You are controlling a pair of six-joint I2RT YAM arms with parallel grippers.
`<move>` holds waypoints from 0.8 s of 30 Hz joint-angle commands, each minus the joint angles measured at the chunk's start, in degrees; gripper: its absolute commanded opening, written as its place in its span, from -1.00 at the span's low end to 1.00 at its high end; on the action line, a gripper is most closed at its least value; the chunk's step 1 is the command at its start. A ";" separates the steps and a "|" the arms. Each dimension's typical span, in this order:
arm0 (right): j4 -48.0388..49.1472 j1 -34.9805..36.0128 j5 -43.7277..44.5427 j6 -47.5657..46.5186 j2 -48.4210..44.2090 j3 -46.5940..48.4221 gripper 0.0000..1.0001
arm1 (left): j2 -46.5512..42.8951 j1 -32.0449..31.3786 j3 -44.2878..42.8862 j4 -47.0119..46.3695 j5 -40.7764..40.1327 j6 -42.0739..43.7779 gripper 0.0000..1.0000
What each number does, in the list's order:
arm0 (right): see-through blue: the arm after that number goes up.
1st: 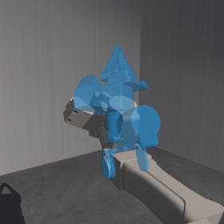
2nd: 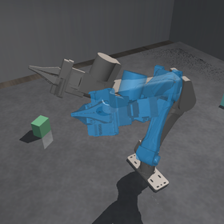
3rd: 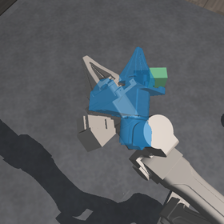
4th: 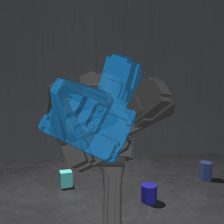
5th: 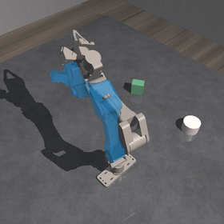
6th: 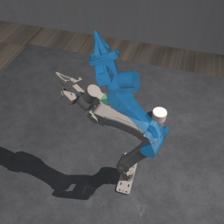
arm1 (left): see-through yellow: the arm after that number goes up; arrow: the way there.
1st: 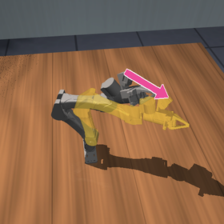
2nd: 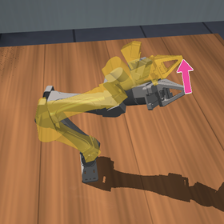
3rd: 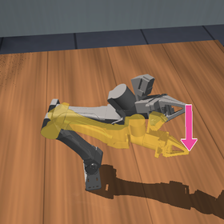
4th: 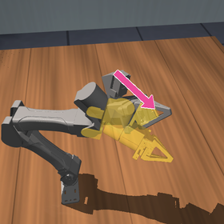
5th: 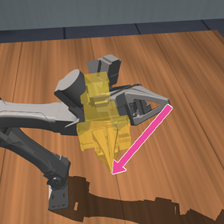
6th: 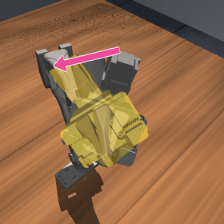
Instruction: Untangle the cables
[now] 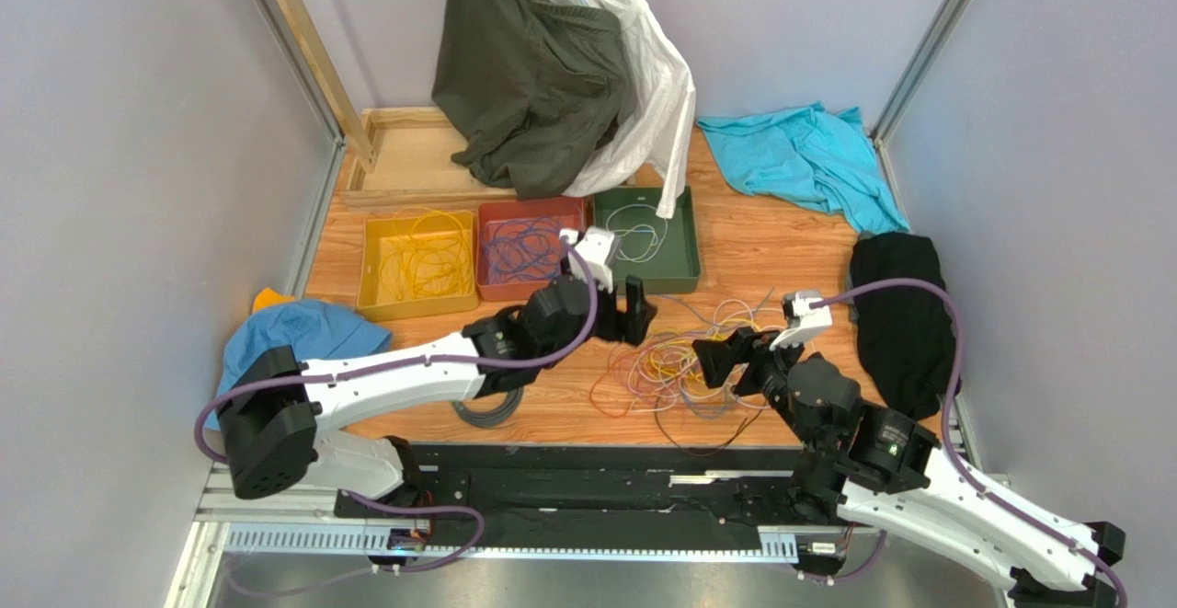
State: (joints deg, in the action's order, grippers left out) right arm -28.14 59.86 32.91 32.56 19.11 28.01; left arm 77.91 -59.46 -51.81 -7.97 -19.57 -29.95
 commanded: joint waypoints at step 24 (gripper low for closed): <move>2.74 -0.26 14.28 12.44 2.06 -7.44 0.61 | -27.37 -5.14 28.95 10.69 -19.53 -23.83 0.96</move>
State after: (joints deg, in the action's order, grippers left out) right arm -26.94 59.86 37.95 40.32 20.03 22.96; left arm 50.24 -64.40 -23.40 -0.73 -32.12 -48.93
